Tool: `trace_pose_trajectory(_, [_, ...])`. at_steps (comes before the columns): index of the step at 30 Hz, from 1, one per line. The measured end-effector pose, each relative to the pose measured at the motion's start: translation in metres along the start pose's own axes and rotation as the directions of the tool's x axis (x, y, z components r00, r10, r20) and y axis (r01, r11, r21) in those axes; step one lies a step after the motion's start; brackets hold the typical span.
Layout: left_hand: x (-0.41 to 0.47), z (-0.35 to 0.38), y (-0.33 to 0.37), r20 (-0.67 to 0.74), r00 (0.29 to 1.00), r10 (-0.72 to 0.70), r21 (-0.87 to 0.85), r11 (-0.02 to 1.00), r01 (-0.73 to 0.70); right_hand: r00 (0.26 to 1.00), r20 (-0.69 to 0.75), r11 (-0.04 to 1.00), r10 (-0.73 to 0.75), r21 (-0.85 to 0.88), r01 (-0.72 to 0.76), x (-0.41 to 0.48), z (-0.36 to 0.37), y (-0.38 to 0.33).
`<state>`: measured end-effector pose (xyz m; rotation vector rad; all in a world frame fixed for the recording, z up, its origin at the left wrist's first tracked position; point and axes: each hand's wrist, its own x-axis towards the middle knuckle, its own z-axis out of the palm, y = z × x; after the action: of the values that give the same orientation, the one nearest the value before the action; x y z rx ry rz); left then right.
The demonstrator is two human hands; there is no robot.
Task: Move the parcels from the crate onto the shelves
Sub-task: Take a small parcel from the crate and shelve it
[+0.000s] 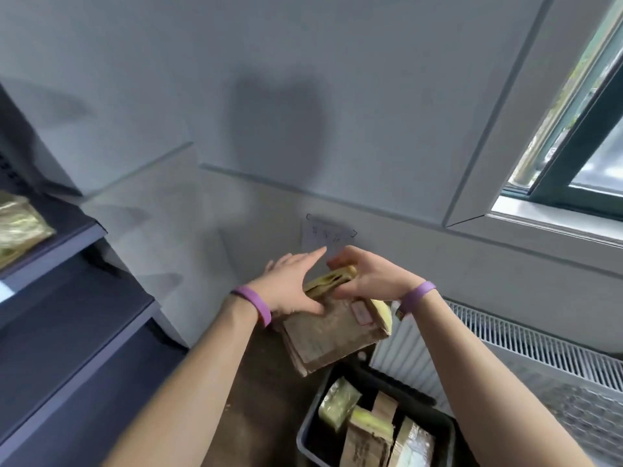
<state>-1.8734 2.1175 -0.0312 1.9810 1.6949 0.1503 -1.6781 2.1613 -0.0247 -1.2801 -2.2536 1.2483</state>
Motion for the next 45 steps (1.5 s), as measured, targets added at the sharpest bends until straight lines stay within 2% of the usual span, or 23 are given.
trace_pose_trajectory(3, [-0.004, 0.004, 0.000, 0.067, 0.996, 0.053, -0.317, 0.948, -0.030, 0.996, -0.055, 0.996, -0.069, 0.046, 0.072, 0.000, 0.001, -0.011])
trace_pose_trajectory(6, [-0.006, 0.009, -0.006, -0.006, 1.000, -0.014, -0.405, 0.914, 0.011, 0.992, -0.073, 0.986, -0.102, 0.128, 0.111, -0.003, 0.006, -0.010])
trace_pose_trajectory(8, [-0.005, 0.016, -0.009, -0.082, 0.994, -0.067, -0.500, 0.866, 0.017, 0.985, -0.142, 0.974, -0.100, 0.190, 0.126, -0.005, 0.009, -0.006])
trace_pose_trajectory(11, [-0.004, 0.028, -0.012, -0.189, 0.956, -0.225, -0.692, 0.721, 0.033, 0.948, -0.313, 0.964, -0.049, 0.234, 0.127, -0.009, 0.009, 0.008])
trace_pose_trajectory(13, [-0.003, 0.031, -0.012, -0.209, 0.905, -0.370, -0.805, 0.591, 0.056, 0.934, -0.356, 0.976, -0.011, 0.200, 0.088, -0.012, 0.012, 0.020])
trace_pose_trajectory(15, [-0.001, 0.033, -0.010, -0.228, 0.860, -0.457, -0.872, 0.489, 0.029, 0.955, -0.294, 0.973, 0.025, 0.225, 0.044, -0.016, 0.022, 0.030])
trace_pose_trajectory(16, [-0.002, 0.032, -0.007, -0.255, 0.841, -0.477, -0.883, 0.469, -0.001, 0.974, -0.227, 0.960, 0.016, 0.276, 0.048, -0.017, 0.028, 0.034])
trace_pose_trajectory(18, [-0.002, 0.032, 0.000, -0.298, 0.819, -0.490, -0.886, 0.461, -0.046, 0.990, -0.139, 0.905, -0.032, 0.416, 0.088, -0.017, 0.040, 0.037])
trace_pose_trajectory(21, [-0.005, 0.032, 0.007, -0.315, 0.836, -0.449, -0.881, 0.467, -0.080, 0.974, -0.219, 0.823, -0.057, 0.543, 0.170, -0.017, 0.045, 0.038])
trace_pose_trajectory(27, [-0.014, 0.041, 0.012, -0.357, 0.841, -0.406, -0.857, 0.501, -0.122, 0.959, -0.270, 0.773, -0.089, 0.589, 0.237, -0.019, 0.044, 0.045])
trace_pose_trajectory(32, [-0.042, 0.059, 0.017, -0.390, 0.812, -0.434, -0.803, 0.592, -0.069, 0.962, -0.251, 0.763, -0.107, 0.600, 0.241, -0.014, 0.054, 0.055])
trace_pose_trajectory(35, [-0.065, 0.074, 0.012, -0.401, 0.783, -0.476, -0.772, 0.635, -0.009, 0.976, -0.172, 0.781, -0.132, 0.588, 0.209, -0.007, 0.075, 0.057])
trace_pose_trajectory(37, [-0.083, 0.084, 0.011, -0.412, 0.731, -0.544, -0.785, 0.620, 0.018, 0.981, -0.112, 0.816, -0.161, 0.544, 0.196, -0.005, 0.094, 0.052])
trace_pose_trajectory(39, [-0.102, 0.088, 0.004, -0.431, 0.645, -0.631, -0.810, 0.585, 0.031, 0.973, -0.041, 0.836, -0.228, 0.504, 0.217, -0.004, 0.113, 0.041])
trace_pose_trajectory(41, [-0.126, 0.090, -0.007, -0.451, 0.552, -0.702, -0.825, 0.564, 0.043, 0.949, 0.048, 0.805, -0.313, 0.543, 0.238, -0.008, 0.134, 0.027])
trace_pose_trajectory(45, [-0.189, 0.096, -0.029, -0.483, 0.443, -0.755, -0.828, 0.559, 0.050, 0.885, 0.189, 0.758, -0.426, 0.608, 0.235, -0.020, 0.179, -0.008])
